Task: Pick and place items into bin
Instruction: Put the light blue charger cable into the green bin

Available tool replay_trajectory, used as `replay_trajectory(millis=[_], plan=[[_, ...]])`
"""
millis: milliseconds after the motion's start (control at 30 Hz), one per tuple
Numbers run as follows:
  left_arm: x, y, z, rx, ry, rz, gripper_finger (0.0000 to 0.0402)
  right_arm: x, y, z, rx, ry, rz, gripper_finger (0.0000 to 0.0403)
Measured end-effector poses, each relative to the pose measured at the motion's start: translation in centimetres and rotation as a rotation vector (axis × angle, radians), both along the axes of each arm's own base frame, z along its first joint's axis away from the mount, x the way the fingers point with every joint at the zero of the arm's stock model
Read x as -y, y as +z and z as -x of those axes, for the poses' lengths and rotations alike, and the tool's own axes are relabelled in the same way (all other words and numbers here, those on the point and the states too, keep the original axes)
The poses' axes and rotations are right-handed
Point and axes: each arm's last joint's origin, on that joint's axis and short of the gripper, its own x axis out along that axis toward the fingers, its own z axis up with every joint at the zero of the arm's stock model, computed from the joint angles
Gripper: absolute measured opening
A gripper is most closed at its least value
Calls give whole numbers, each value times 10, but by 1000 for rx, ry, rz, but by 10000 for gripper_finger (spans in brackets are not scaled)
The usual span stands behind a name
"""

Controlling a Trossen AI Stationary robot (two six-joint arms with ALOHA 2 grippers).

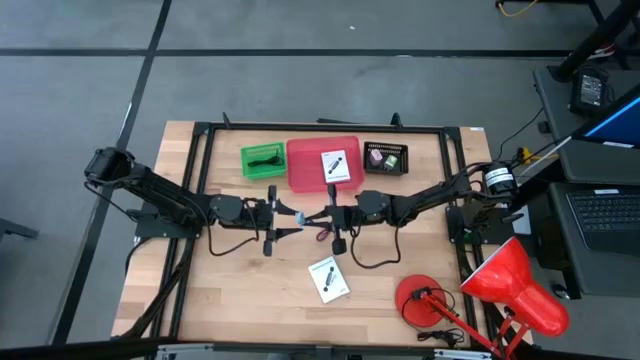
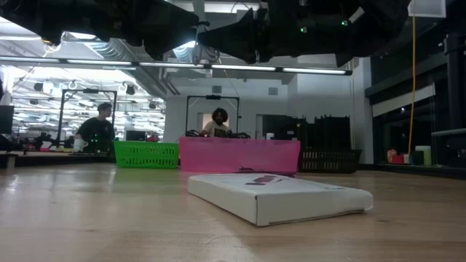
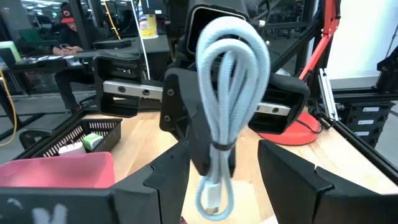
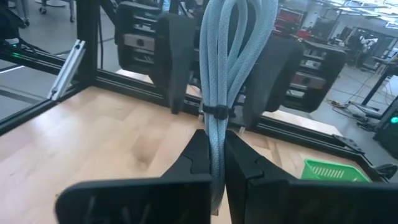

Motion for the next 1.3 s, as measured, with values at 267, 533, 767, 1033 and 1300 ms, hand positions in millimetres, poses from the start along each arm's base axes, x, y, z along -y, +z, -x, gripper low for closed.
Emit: replay_trajectory(millis=[267,533,767,1033,1300], plan=[[-1,1,0,6,4,1,184,0,0,0,-2,1,0,4],[-1,5,0,44,4,-4,184,0,0,0,-2,1,-3,4],[-4,4,-3,66,26,-11,184,0,0,0,-1,1,-7,4],[-8,-7,-13,74,34,-52,137,0,-1,0,-14,-4,-6,4],[-6,-5,-13,88,-13,-93,39,0,-2,0,-35,0,-5,4]])
